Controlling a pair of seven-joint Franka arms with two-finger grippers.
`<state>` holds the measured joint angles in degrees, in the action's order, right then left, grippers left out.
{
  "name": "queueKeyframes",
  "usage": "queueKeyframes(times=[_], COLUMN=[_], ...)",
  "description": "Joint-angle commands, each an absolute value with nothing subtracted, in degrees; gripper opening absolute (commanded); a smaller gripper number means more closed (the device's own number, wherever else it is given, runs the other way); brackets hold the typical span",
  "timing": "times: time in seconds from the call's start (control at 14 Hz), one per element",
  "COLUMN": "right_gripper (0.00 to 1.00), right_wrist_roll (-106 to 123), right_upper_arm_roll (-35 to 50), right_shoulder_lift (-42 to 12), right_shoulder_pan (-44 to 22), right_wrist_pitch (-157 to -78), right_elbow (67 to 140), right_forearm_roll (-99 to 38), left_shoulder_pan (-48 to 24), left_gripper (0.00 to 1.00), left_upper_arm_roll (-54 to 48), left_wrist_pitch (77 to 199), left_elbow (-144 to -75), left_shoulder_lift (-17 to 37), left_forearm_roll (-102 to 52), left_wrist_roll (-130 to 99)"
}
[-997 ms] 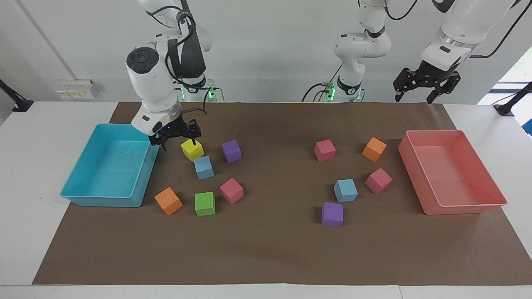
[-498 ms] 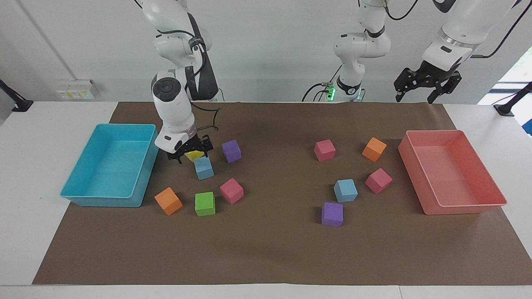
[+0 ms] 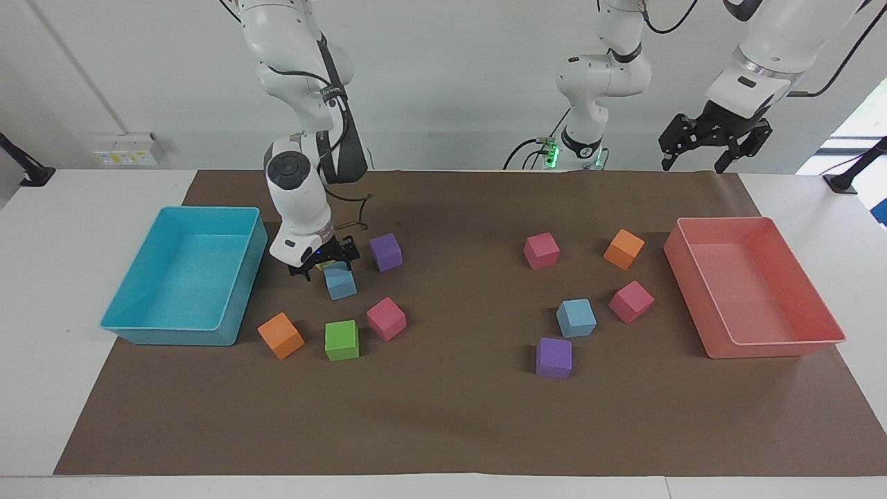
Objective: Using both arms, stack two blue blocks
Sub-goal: 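Reach the right gripper toward the light-blue cube near the yellow cube, then lower the right gripper and grasp the light-blue cube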
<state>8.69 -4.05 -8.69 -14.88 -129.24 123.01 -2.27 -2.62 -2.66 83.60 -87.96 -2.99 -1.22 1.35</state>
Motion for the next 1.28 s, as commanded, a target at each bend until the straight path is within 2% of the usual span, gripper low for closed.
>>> queueKeyframes(times=[0.0,0.36,0.64,1.21], right_gripper=[1.0,1.0,1.0,1.0], right_wrist_roll=[13.35,16.17,17.23,16.61], right_upper_arm_roll=[-3.87,-3.96,-4.04,-3.96], right_shoulder_lift=[-9.05,-9.67,-10.02,-10.02], right_shoulder_pan=[-14.59,-13.8,-13.8,-14.5], right_wrist_pitch=[-130.87,-130.78,-129.47,-130.69], right_elbow=[124.54,123.84,120.59,123.22], right_forearm_roll=[-6.15,-6.24,-6.24,-6.24], left_shoulder_pan=[-2.46,-2.46,-2.46,-2.46], left_gripper=[1.0,1.0,1.0,1.0], left_upper_arm_roll=[-2.46,-2.46,-2.37,-2.37], left_wrist_pitch=[84.46,84.37,84.37,84.37], left_elbow=[-88.15,-88.42,-88.51,-88.59], left_shoulder_lift=[-3.16,-3.25,-3.34,-3.34], left_forearm_roll=[-1.49,-1.49,-1.5,-1.58], left_wrist_roll=[2.02,2.02,2.02,1.93])
